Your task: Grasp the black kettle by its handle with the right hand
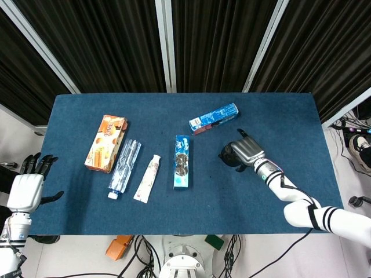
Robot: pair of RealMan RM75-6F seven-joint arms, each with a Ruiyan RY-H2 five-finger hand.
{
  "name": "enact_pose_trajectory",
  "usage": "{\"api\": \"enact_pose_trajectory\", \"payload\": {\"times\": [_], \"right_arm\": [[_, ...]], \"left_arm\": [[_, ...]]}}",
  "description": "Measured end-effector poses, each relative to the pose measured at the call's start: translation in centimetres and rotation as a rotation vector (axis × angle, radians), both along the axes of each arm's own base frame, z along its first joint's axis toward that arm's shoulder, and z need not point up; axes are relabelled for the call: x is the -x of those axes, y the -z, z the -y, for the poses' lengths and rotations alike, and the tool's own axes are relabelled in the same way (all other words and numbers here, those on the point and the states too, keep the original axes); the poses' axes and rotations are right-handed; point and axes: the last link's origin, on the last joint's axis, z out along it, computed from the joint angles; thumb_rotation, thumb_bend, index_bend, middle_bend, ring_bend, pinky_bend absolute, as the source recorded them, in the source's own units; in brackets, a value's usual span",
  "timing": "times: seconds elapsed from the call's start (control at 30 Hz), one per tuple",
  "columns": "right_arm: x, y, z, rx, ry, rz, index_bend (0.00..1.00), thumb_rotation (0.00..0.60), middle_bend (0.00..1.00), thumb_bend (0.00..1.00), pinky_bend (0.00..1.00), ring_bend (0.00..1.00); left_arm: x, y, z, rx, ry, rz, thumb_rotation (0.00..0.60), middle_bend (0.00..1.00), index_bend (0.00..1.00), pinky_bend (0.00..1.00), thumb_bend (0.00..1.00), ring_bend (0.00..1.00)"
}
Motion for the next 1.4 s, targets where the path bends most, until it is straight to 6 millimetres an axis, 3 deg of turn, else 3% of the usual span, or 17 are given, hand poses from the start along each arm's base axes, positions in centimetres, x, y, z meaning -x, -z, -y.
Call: {"api": "enact_pose_trajectory", "payload": {"times": [0.1,0.37,0.5,0.6,0.67,0.7,0.77,0.8,0.87,1.23,1.4], "right_arm": [[-0.3,-0.2,0.2,0.006,0.012,0.038,1.00,0.587,1.00,0.00,0.04,0.97],[-1.0,-1.8,0.7,0.045,0.006,0.150,1.00,0.349,1.00,0.00,0.07,1.00],[-1.3,-3.2,0.6,0.072,-0.018,0.210,1.00,0.275,1.00,0.00,0.11,1.00],[-1.4,-4.1,0.3,0.102,-0.039,0.239,1.00,0.278,1.00,0.00,0.19,1.00],[-1.5,-4.6,0.0,0.117,-0.044,0.263,1.00,0.319,1.00,0.04,0.30,1.00],[-1.5,-4.8,-0.2,0.128,-0.050,0.275,1.00,0.351,1.00,0.09,0.34,1.00],[-1.5,-5.1,-0.4,0.143,-0.057,0.291,1.00,0.422,1.00,0.33,0.44,1.00],[-1.4,-5.4,-0.6,0.150,-0.063,0.300,1.00,0.425,1.00,0.41,0.48,1.00],[-1.3,-5.5,-1.0,0.153,-0.069,0.307,1.00,0.425,1.00,0.46,0.50,1.00],[-1.0,-5.8,-2.7,0.160,-0.088,0.314,1.00,0.431,1.00,0.51,0.53,1.00],[-1.1,-5.5,-2.9,0.172,-0.116,0.295,1.00,0.435,1.00,0.51,0.61,1.00]], "left_arm": [[-0.1,0.1,-0.1,0.004,0.003,0.000,0.600,0.11,0.15,0.00,0.05,0.00],[-0.2,0.0,-0.2,0.001,0.008,-0.002,0.600,0.11,0.15,0.00,0.05,0.00],[-0.1,0.0,-0.2,0.001,0.002,-0.003,0.600,0.11,0.15,0.00,0.05,0.00],[-0.1,-0.1,-0.2,-0.002,0.005,-0.003,0.600,0.11,0.15,0.00,0.05,0.00],[-0.1,0.0,-0.2,-0.003,0.007,-0.003,0.600,0.11,0.15,0.00,0.05,0.00],[-0.2,0.0,-0.2,-0.003,0.009,-0.002,0.600,0.11,0.15,0.00,0.05,0.00],[-0.2,0.0,-0.2,-0.003,0.010,-0.001,0.600,0.11,0.15,0.00,0.05,0.00],[-0.1,0.0,-0.2,-0.003,0.010,0.000,0.600,0.11,0.15,0.00,0.05,0.00],[0.0,0.1,-0.2,-0.001,0.008,0.001,0.600,0.11,0.15,0.00,0.05,0.00],[0.3,0.1,0.1,-0.011,0.002,0.012,0.600,0.11,0.15,0.00,0.05,0.00],[0.3,0.1,0.1,-0.011,0.006,0.014,0.600,0.11,0.15,0.00,0.05,0.00]]}}
